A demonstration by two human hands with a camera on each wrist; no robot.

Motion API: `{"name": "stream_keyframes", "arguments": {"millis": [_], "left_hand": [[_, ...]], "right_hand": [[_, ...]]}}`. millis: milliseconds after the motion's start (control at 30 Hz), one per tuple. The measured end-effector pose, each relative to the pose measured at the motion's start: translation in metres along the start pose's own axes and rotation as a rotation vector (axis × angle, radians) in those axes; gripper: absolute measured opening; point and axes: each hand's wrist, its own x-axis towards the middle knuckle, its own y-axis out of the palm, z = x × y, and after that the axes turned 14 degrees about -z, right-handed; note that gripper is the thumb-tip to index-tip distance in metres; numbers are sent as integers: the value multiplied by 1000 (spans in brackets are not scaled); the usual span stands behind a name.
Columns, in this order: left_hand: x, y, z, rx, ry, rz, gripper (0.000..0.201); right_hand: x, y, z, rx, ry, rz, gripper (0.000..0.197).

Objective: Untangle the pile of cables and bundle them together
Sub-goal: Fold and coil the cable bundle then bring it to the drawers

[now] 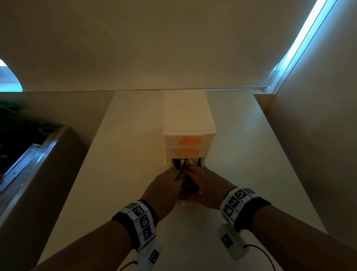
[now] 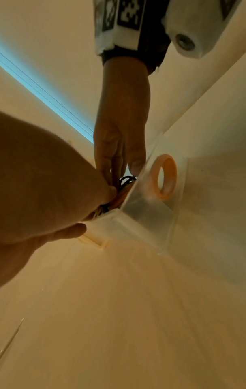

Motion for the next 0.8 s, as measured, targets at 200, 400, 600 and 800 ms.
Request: {"name": "stream_keyframes", "arguments": {"millis": [200,400,600,800], "left_hand": [[-10,-12,-4,55,-41,40,48],[-13,-37,-6,-119,-72,-22,52],[-22,-30,-3,62,-50,241,86],[-19,-32,-9,127,-71,236,95]], "right_hand": [[-20,1,-10,-205,17,-165,34],[-30,-17,-1,-181,35,103,80],[-26,-17,-5,-287,-26,247,90],[-23,-14,-1,-245,-4,168,80]]}}
